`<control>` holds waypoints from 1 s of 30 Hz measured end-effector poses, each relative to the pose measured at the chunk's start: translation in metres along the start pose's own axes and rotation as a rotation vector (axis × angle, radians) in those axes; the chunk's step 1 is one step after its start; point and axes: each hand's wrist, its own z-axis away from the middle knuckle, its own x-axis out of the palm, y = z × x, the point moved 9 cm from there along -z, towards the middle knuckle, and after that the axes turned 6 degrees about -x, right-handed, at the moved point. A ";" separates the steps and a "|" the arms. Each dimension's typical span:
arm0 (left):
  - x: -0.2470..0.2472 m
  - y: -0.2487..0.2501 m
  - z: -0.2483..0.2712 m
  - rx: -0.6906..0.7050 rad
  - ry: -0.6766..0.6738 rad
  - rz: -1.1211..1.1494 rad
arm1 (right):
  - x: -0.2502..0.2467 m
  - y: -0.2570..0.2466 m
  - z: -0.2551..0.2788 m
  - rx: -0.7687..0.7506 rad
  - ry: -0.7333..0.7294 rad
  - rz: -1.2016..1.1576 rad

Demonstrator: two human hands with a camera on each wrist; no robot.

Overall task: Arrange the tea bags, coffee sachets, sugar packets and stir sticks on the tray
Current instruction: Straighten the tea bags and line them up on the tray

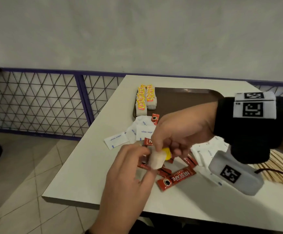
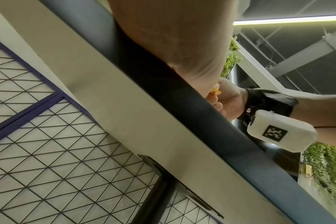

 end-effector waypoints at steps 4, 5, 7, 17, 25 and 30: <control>-0.001 -0.009 0.000 -0.055 0.014 -0.002 | -0.013 0.001 -0.011 0.019 0.091 0.009; -0.002 -0.010 0.000 -0.068 0.020 -0.002 | -0.030 0.003 -0.013 0.021 0.200 0.020; -0.002 -0.014 -0.001 -0.101 0.019 -0.005 | -0.063 0.008 -0.019 0.035 0.409 0.051; -0.006 -0.018 -0.002 -0.124 0.057 0.036 | -0.067 -0.005 -0.057 0.068 0.421 0.549; -0.007 -0.017 -0.003 -0.123 0.057 0.060 | -0.067 -0.016 -0.023 -0.178 0.393 0.674; -0.008 -0.015 -0.002 -0.107 0.059 0.061 | -0.035 0.009 0.005 -0.107 0.211 0.955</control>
